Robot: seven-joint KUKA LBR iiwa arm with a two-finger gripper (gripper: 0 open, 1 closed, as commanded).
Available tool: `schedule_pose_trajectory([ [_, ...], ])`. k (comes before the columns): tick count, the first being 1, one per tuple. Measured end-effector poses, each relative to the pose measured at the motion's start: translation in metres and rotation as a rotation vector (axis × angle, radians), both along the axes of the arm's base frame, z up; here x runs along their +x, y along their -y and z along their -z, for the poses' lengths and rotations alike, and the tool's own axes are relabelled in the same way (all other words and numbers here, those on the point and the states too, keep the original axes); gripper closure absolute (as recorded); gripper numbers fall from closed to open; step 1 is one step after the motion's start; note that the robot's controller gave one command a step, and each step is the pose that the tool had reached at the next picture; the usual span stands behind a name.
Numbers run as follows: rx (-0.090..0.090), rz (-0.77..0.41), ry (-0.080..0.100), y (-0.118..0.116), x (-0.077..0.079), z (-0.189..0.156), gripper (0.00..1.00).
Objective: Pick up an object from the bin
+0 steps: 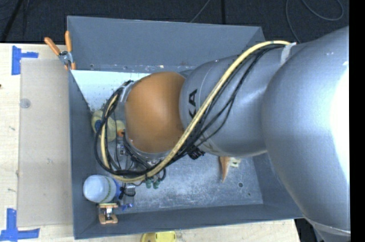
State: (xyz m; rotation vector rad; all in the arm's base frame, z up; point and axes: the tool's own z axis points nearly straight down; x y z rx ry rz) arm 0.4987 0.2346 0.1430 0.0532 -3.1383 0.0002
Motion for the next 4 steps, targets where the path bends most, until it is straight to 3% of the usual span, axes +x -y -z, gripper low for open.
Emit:
schedule_pose_trajectory([
  [1,-0.004,0.066,-0.008,-0.003,-0.008,0.035,0.0],
  [2,-0.003,0.342,-0.002,-0.008,-0.011,0.007,0.0],
  [3,0.0,0.224,0.004,0.006,-0.017,0.061,0.0],
  [4,-0.026,0.428,-0.011,0.01,-0.026,0.084,1.0],
])
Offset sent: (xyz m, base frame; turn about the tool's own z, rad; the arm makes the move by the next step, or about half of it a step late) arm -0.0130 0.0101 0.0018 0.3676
